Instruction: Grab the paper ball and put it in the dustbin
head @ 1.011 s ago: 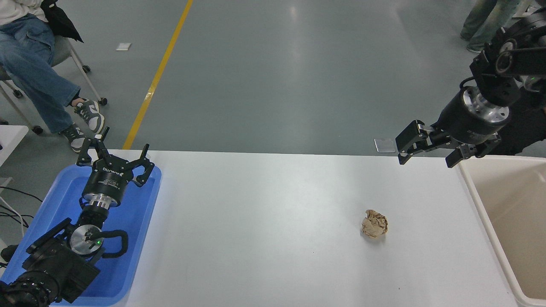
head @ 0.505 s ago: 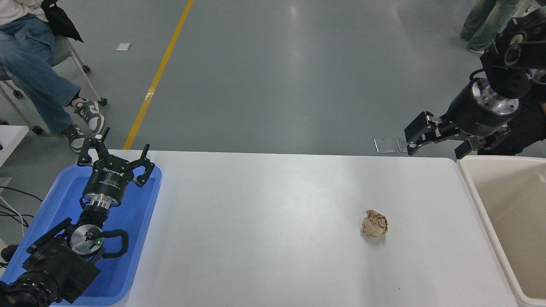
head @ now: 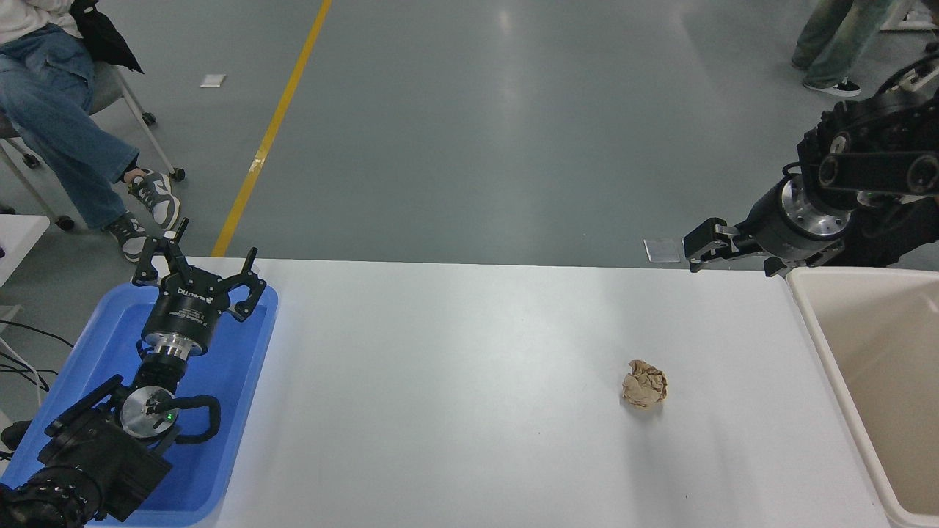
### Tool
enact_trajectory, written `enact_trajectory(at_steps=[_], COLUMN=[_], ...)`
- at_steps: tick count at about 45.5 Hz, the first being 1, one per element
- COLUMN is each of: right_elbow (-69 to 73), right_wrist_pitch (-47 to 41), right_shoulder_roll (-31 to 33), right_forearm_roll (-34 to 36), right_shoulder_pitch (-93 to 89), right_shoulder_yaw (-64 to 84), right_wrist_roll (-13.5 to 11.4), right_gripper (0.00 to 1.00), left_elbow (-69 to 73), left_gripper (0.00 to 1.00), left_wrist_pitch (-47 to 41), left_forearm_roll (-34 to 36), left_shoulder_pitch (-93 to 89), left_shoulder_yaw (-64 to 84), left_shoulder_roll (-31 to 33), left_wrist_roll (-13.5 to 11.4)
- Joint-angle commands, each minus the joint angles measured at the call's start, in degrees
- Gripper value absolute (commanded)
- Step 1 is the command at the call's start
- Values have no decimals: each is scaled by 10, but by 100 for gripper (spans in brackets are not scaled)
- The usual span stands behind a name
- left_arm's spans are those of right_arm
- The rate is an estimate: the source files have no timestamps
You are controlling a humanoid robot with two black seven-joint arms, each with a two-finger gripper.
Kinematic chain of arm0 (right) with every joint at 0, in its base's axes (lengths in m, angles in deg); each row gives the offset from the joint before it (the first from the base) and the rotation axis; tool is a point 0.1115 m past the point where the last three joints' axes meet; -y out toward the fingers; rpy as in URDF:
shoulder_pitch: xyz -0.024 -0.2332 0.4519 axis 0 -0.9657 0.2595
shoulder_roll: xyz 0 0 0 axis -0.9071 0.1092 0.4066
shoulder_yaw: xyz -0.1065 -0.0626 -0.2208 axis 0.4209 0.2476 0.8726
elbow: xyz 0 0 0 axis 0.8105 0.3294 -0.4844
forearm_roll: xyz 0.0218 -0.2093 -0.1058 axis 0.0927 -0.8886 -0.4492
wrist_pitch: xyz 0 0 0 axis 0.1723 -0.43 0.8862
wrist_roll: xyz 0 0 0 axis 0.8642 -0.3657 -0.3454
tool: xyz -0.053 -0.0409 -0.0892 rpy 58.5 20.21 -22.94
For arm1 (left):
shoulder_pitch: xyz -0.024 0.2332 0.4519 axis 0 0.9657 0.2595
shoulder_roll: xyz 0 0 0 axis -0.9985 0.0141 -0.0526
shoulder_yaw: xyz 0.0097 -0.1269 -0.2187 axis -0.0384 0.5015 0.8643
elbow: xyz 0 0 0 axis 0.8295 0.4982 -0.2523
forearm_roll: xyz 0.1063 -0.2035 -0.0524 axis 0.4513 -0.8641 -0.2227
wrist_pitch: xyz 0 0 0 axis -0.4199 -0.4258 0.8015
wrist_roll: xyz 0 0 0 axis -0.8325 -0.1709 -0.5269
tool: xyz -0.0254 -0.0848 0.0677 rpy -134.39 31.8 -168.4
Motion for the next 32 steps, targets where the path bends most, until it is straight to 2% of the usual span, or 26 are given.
enact_trajectory(at_steps=[1,12,32], right_elbow=[-3,-14,-139], right_wrist_pitch=[68,110,202], right_shoulder_roll=[-29,-49,-85], right_forearm_roll=[-2,-2,0], right_shoulder_pitch=[-63,-128,-293], right_shoulder_yaw=[-17,-48,-87], right_wrist_roll=[0,0,0], right_gripper=[100,100,100], left_elbow=[-1,0,0], left_gripper=[100,100,100], left_wrist_pitch=[0,0,0], left_forearm_roll=[0,0,0], left_shoulder_pitch=[0,0,0], left_shoulder_yaw=[0,0,0], left_shoulder_roll=[0,0,0], left_wrist_roll=[0,0,0])
